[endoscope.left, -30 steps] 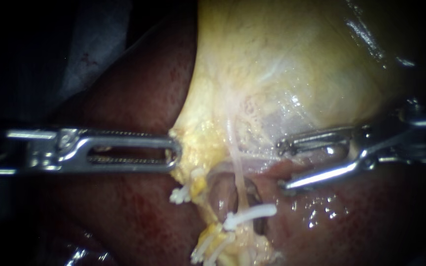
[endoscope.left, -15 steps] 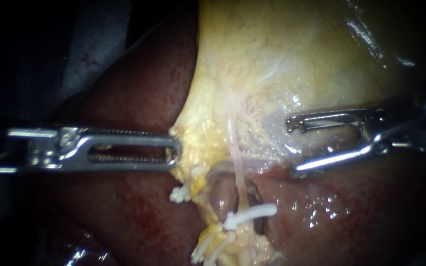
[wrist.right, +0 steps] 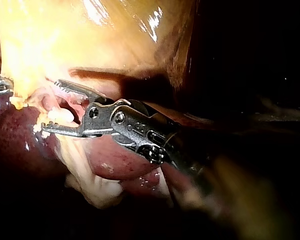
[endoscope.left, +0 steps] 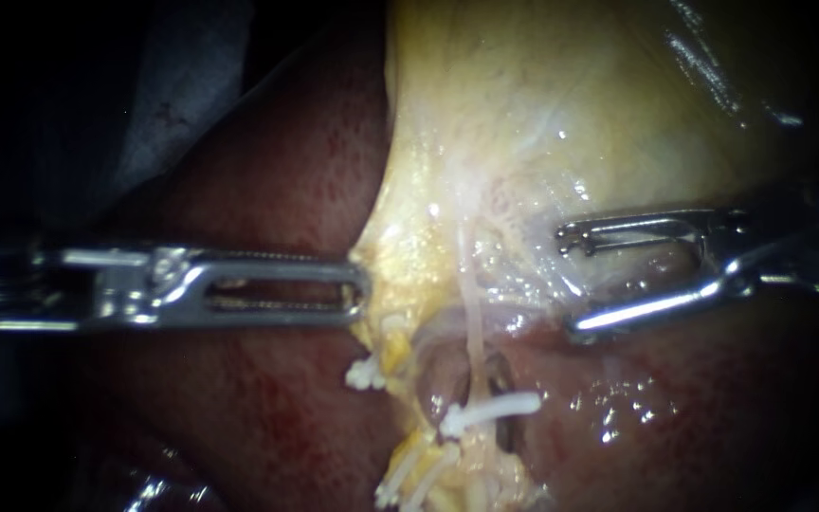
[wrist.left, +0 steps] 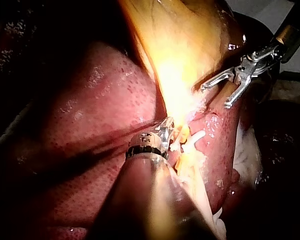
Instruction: Going back first clip right tube
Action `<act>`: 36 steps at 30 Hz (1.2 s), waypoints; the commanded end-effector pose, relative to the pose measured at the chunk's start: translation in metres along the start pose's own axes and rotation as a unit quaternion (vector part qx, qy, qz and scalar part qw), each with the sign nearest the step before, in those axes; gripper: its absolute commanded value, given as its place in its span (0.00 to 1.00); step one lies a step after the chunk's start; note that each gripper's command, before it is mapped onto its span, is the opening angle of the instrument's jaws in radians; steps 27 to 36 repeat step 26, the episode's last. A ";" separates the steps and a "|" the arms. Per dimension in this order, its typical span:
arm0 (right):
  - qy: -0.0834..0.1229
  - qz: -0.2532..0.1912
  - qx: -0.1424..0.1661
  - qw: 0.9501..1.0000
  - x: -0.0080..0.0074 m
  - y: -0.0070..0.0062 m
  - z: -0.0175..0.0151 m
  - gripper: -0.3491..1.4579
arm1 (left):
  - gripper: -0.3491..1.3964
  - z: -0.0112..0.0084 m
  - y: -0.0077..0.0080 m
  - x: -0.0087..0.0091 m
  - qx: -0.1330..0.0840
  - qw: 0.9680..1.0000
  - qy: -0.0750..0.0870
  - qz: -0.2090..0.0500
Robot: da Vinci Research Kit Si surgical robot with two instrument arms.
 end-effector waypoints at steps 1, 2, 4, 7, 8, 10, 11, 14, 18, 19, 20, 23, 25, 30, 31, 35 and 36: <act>0.000 0.000 0.000 1.000 0.0000 0.0000 0.0000 0.52 | 0.00 0.0006 0.0000 0.0002 0.001 1.000 0.000 0.001; 0.000 0.000 0.000 1.000 0.0000 0.0000 -0.0001 0.52 | 0.00 0.0013 -0.0001 0.0006 0.002 1.000 0.001 0.002; 0.000 0.000 0.000 1.000 0.0000 0.0000 -0.0001 0.52 | 0.00 0.0021 -0.0002 0.0008 0.005 1.000 0.003 0.003; 0.000 0.000 0.000 1.000 -0.0001 0.0000 -0.0002 0.52 | 0.00 0.0029 -0.0006 0.0009 0.005 1.000 0.005 0.003; 0.000 0.000 0.000 1.000 -0.0001 0.0000 -0.0002 0.52 | 0.00 0.0030 -0.0006 0.0008 0.004 1.000 0.005 0.003; 0.000 0.000 0.000 1.000 -0.0001 0.0000 -0.0002 0.52 | 0.00 0.0032 -0.0007 0.0008 0.004 1.000 0.005 0.003; 0.000 0.000 0.000 1.000 -0.0001 0.0000 -0.0002 0.52 | 0.00 0.0032 -0.0007 0.0008 0.005 1.000 0.006 0.003; 0.000 0.000 0.000 1.000 -0.0001 0.0000 -0.0002 0.52 | 0.00 0.0033 -0.0007 0.0008 0.005 1.000 0.006 0.003; 0.000 0.000 0.000 1.000 -0.0001 0.0000 -0.0002 0.52 | 0.00 0.0034 -0.0007 0.0008 0.005 1.000 0.005 0.003; 0.000 0.000 0.000 1.000 -0.0001 0.0000 -0.0002 0.52 | 0.00 0.0034 -0.0007 0.0008 0.005 1.000 0.005 0.003; 0.000 0.000 0.000 1.000 -0.0001 0.0000 -0.0002 0.52 | 0.00 0.0034 -0.0007 0.0008 0.005 1.000 0.005 0.003; 0.000 0.000 0.000 1.000 -0.0001 0.0000 -0.0003 0.52 | 0.00 0.0034 -0.0007 0.0008 0.004 1.000 0.007 0.003; 0.000 0.000 0.000 1.000 -0.0001 0.0000 -0.0003 0.52 | 0.00 0.0033 -0.0007 0.0008 0.004 1.000 0.007 0.003; 0.000 0.000 0.000 1.000 -0.0001 0.0000 -0.0003 0.52 | 0.00 0.0033 -0.0007 0.0008 0.004 1.000 0.007 0.003; 0.000 0.000 0.000 1.000 -0.0001 0.0000 -0.0003 0.52 | 0.00 0.0033 -0.0007 0.0008 0.004 1.000 0.007 0.003; 0.000 0.000 0.000 1.000 -0.0001 0.0000 -0.0003 0.52 | 0.00 0.0033 -0.0007 0.0008 0.004 1.000 0.007 0.003; 0.000 0.000 0.000 1.000 -0.0001 0.0000 -0.0003 0.52 | 0.00 0.0033 -0.0007 0.0008 0.004 1.000 0.007 0.003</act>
